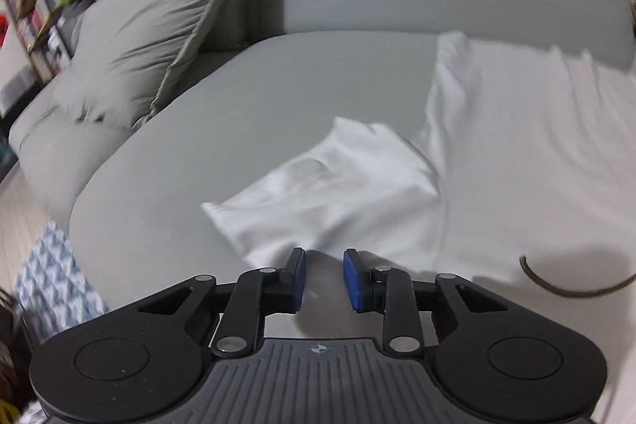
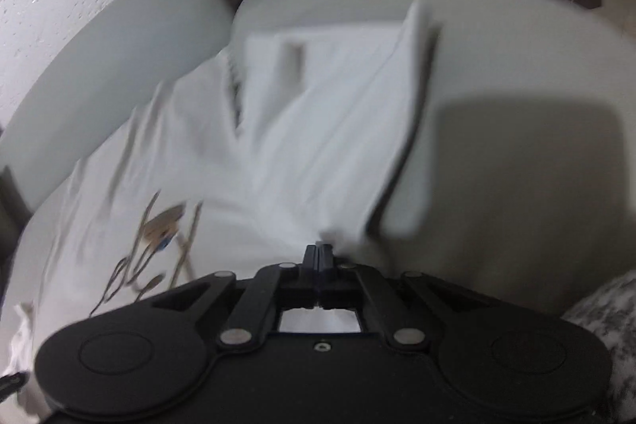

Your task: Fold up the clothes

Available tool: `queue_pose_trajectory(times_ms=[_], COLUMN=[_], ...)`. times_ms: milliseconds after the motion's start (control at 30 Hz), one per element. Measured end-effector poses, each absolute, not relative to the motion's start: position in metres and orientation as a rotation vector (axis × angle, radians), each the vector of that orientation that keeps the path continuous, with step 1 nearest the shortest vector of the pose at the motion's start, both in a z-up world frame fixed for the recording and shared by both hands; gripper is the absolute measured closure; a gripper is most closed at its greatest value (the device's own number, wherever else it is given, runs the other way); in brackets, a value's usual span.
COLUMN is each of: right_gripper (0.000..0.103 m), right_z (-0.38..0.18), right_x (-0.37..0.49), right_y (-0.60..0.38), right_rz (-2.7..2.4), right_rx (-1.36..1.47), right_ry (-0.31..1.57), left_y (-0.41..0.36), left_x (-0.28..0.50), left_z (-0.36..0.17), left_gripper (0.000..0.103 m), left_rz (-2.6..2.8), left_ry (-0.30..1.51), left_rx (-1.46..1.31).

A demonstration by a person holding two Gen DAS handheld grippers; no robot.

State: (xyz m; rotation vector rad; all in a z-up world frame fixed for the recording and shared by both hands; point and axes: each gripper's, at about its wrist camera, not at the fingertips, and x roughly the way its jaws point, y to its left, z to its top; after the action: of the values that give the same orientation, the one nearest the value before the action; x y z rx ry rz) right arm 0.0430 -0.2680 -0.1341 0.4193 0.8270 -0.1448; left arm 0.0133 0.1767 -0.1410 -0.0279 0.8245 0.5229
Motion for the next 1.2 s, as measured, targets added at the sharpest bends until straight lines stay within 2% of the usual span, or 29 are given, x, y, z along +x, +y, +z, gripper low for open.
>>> queue_pose_trajectory(times_ms=[67, 133, 200, 300, 467, 600, 700, 767, 800, 933, 1000, 1200], right_gripper=[0.103, 0.095, 0.088, 0.088, 0.088, 0.084, 0.078, 0.075, 0.075, 0.076, 0.076, 0.074], right_z=[-0.129, -0.124, -0.118, -0.114, -0.114, -0.118, -0.127, -0.130, -0.127, -0.112, -0.090, 0.006], right_x=[0.036, 0.030, 0.028, 0.031, 0.036, 0.039, 0.034, 0.024, 0.018, -0.006, -0.014, 0.013], right_y=[-0.271, -0.274, -0.274, -0.260, -0.227, -0.207, -0.190, -0.180, -0.178, -0.200, -0.209, -0.221], right_rz=[-0.124, -0.080, -0.019, 0.105, 0.261, 0.338, 0.382, 0.366, 0.342, 0.369, 0.414, 0.495], right_rx=[0.410, 0.445, 0.474, 0.484, 0.403, 0.338, 0.270, 0.189, 0.156, 0.315, 0.349, 0.466], right_ry=[0.792, 0.751, 0.716, 0.696, 0.701, 0.726, 0.788, 0.827, 0.853, 1.052, 1.013, 0.808], left_y=[0.189, 0.194, 0.184, 0.159, 0.110, 0.080, 0.058, 0.041, 0.036, 0.041, 0.055, 0.093], left_x=[0.001, -0.010, -0.016, -0.015, -0.011, -0.007, -0.009, -0.017, -0.022, -0.048, -0.056, -0.041], left_z=[-0.136, -0.130, -0.126, -0.123, -0.125, -0.131, -0.142, -0.151, -0.153, -0.132, -0.113, -0.020], left_gripper=[0.075, 0.075, 0.066, 0.063, 0.060, 0.059, 0.058, 0.058, 0.063, 0.062, 0.063, 0.059], left_rz=[0.494, 0.448, 0.406, 0.316, 0.224, 0.138, 0.050, 0.002, -0.027, -0.141, -0.157, -0.108], left_ry=[0.792, 0.741, 0.705, 0.697, 0.701, 0.700, 0.719, 0.750, 0.765, 0.787, 0.752, 0.487], left_rx=[-0.097, -0.140, -0.149, -0.150, -0.039, 0.045, 0.149, 0.261, 0.299, 0.270, 0.195, -0.004])
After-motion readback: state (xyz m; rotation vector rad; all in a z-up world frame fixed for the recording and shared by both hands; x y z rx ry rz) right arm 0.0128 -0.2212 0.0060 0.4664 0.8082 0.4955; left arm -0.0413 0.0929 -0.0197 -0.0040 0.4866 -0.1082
